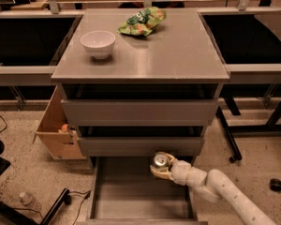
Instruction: Place green can into bottom drawer
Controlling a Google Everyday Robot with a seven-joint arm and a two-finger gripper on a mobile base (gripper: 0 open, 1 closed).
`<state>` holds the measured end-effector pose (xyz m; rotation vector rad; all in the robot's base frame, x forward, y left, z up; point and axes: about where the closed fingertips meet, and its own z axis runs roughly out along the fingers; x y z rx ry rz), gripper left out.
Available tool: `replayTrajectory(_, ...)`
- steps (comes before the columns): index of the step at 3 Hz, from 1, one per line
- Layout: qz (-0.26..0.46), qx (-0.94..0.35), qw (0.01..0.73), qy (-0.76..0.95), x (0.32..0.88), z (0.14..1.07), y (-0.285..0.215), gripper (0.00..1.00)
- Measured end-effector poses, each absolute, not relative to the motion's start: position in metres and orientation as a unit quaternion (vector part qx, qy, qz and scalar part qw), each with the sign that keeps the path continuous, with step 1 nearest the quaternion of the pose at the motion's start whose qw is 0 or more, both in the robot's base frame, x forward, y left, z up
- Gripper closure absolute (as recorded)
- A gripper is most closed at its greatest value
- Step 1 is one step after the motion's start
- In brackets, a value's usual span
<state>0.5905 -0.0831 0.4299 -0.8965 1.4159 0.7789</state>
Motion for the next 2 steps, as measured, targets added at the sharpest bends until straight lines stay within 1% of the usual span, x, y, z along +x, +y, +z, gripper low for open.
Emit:
replayTrajectory(1,0.33,-0.41,0.591,0.612,0.6095,0.387,-0.0558,1.0)
replayTrajectory(2,0.33,-0.41,0.591,0.612,0.6095,0.3869,-0.0556,1.0)
